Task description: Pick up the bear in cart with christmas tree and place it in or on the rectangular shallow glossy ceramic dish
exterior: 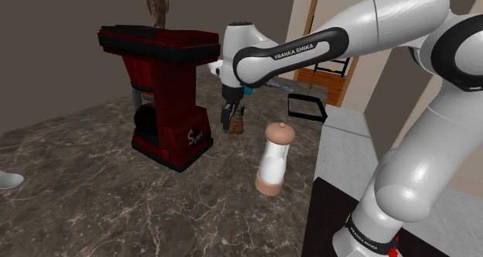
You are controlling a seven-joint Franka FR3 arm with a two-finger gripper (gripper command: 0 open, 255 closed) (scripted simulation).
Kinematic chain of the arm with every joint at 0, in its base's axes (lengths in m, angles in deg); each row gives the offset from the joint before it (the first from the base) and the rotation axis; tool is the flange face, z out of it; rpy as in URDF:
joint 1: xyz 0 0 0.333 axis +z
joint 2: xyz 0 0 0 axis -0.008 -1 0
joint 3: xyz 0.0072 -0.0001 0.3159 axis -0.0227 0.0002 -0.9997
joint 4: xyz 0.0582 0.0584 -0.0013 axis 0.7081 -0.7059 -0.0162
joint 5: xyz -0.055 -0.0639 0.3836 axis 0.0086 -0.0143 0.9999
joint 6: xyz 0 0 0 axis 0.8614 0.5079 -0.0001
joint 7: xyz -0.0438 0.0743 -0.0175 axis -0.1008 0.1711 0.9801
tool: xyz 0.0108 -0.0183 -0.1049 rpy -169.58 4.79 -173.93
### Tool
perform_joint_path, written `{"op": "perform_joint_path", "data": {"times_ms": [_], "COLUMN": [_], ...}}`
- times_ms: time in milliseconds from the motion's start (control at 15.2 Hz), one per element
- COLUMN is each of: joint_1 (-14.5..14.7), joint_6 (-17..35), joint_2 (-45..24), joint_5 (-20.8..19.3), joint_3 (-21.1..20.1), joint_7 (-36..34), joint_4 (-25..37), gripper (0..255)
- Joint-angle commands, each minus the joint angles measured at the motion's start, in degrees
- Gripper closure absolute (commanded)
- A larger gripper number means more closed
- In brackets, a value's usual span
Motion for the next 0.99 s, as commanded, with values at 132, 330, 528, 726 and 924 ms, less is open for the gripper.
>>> {"op": "perform_joint_path", "data": {"times_ms": [132,330,528,726,924], "joint_1": [-0.1,-0.1,-0.1,-0.1,-0.1], "joint_6": [0.7,0.7,0.7,0.7,0.7], "joint_2": [-0.3,-0.3,-0.3,-0.3,-0.3], "joint_5": [-0.1,-0.1,-0.1,-0.1,-0.1], "joint_3": [0.1,0.1,0.1,0.1,0.1], "joint_7": [0.0,0.0,0.0,0.0,0.0], "joint_4": [-0.3,-0.3,-0.3,-0.4,-0.4], "gripper": [0,0,255,255,255]}}
